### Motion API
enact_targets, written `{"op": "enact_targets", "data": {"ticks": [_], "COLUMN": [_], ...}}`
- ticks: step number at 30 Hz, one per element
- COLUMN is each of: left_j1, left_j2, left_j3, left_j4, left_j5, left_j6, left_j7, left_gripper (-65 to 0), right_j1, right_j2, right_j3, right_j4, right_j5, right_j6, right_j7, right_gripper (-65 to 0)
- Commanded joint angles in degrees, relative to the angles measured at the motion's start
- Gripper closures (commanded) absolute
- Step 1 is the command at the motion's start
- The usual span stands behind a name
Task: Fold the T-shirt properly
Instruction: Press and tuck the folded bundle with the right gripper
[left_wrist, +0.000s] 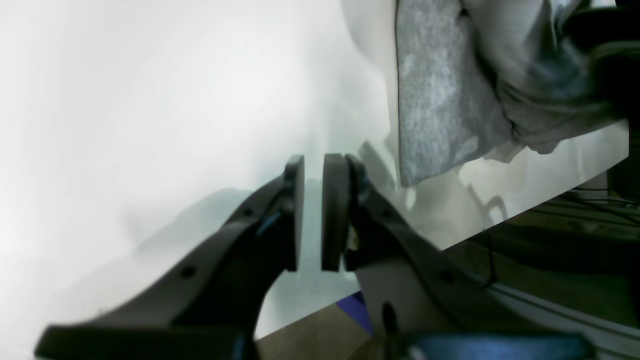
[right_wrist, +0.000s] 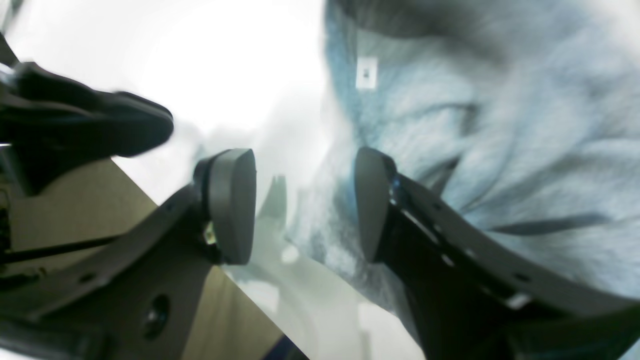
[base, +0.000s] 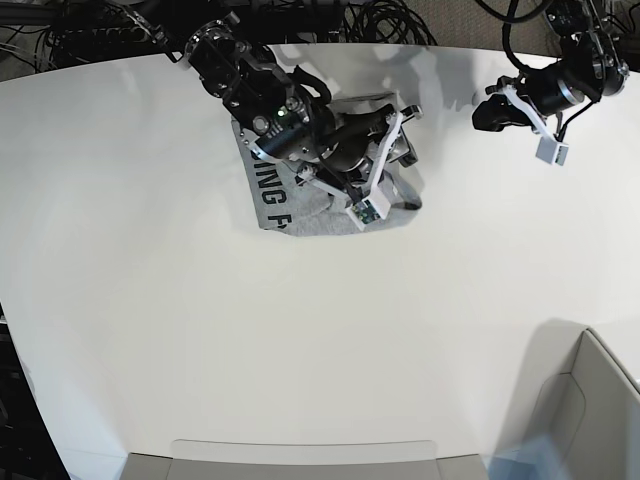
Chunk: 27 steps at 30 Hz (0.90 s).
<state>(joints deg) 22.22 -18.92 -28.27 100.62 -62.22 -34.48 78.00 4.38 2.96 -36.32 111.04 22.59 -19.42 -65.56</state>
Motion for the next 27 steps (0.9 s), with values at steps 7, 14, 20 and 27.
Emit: {"op": "enact_targets", "data": {"ticks": [7,14,20,27], "left_j1": [-0.11,-0.11,-0.2,-0.28], "left_j2": [-0.56,-0.38,-0.38,-0.38], "left_j3": [-0.17,-0.17,-0.17,-0.17], "left_j4": [0.79,0.79,0.7,0.7], "left_j5": [-1.21,-1.21,-1.21,-1.21], "left_j6": [0.06,0.06,0.06,0.06], "left_j7": [-0.24,-0.24,-0.5,-0.59], "left_gripper": [-6.8,-6.8,-6.8,-6.8], "right_j1": [1.46,-2.84,-6.36,-6.01], "right_j2": [3.24,7.98,9.65,8.95], "right_j3": [4.89,19.22,15.96,-6.63], "right_j4": [7.24,7.15,6.89,6.01], "right_j5": [1.1,1.19,1.19,1.28], "right_j6": [-0.4,-0.32,-0.23,-0.14], "right_j7": [0.46,0.02,0.02,0.2], "right_gripper": [-31.7,-30.8,-23.3,-21.2]}}
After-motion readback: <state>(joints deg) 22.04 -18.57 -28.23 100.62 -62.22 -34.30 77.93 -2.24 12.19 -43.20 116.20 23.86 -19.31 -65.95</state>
